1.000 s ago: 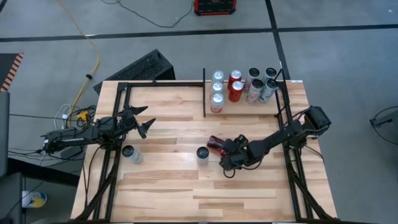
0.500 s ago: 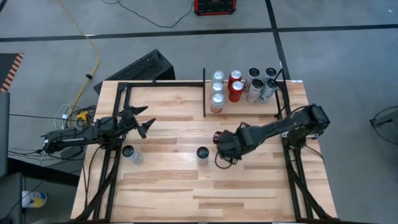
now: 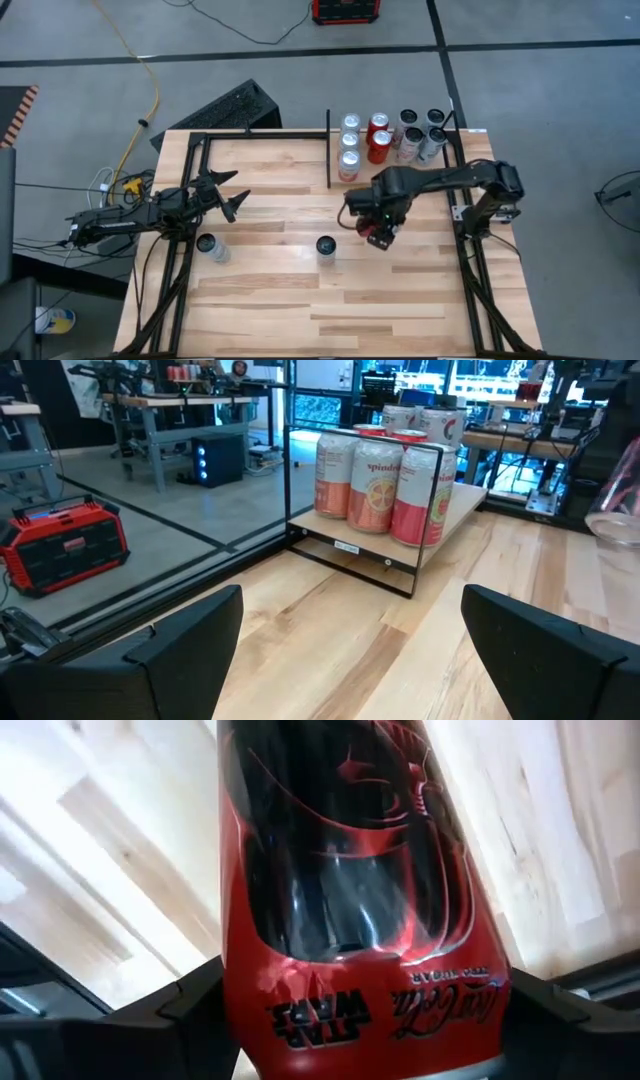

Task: Place canned beverage on shelf
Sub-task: Put the red soda can on the shelf

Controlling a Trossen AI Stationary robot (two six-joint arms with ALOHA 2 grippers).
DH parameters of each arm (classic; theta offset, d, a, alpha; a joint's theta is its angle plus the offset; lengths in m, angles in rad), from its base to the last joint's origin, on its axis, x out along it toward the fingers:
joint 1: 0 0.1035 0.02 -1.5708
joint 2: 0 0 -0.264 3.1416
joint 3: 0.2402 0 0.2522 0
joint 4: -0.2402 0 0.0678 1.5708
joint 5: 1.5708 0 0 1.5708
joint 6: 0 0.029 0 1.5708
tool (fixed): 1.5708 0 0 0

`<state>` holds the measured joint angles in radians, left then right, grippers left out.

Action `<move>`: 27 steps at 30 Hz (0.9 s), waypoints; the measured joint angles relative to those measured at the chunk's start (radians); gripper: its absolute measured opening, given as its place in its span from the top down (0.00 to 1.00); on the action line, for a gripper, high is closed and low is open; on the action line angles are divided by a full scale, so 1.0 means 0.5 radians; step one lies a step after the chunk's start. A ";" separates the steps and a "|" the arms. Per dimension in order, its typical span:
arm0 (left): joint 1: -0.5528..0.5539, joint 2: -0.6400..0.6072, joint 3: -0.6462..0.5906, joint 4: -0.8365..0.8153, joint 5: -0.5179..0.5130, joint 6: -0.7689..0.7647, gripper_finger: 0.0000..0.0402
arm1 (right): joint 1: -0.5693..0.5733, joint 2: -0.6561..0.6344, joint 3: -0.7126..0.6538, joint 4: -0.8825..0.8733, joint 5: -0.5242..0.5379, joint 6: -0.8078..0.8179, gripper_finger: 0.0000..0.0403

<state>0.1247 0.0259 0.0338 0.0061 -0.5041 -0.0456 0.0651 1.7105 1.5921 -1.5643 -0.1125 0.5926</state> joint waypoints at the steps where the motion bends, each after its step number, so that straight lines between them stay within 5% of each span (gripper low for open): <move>1: 0.000 0.000 0.000 0.000 0.001 0.000 0.10 | -0.030 0.016 0.000 -0.010 -0.017 -0.011 0.17; 15: 0.000 0.000 0.000 0.000 0.003 0.000 0.10 | -0.389 0.547 0.011 -0.010 -0.282 -0.519 0.17; 27: 0.000 0.000 0.000 0.000 0.002 0.000 0.10 | -0.376 0.496 0.017 -0.021 -0.258 -0.507 0.09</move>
<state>0.1246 0.0261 0.0338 0.0060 -0.5031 -0.0456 -0.1228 1.9587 1.6009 -1.5746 -0.2413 0.3389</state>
